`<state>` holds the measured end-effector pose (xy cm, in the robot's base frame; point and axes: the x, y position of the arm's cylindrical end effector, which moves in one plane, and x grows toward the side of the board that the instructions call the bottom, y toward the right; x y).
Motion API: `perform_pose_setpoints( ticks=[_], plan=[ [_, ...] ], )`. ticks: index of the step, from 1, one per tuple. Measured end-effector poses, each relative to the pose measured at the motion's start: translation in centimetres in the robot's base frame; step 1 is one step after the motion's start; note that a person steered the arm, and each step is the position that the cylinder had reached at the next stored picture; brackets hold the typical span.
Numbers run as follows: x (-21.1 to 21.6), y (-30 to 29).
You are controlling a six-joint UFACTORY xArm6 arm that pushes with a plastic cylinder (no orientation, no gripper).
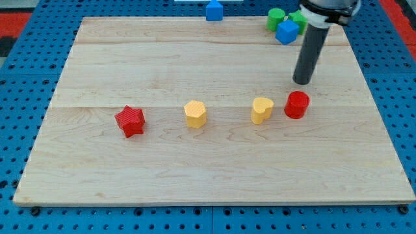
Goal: Place the yellow heart diagonal to the red circle
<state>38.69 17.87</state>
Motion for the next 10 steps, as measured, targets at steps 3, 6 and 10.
perform_pose_setpoints(
  ticks=[3, 6, 10],
  plan=[
    [5.8, -6.3],
    [5.7, -7.7],
    [12.2, 5.0]
  ],
)
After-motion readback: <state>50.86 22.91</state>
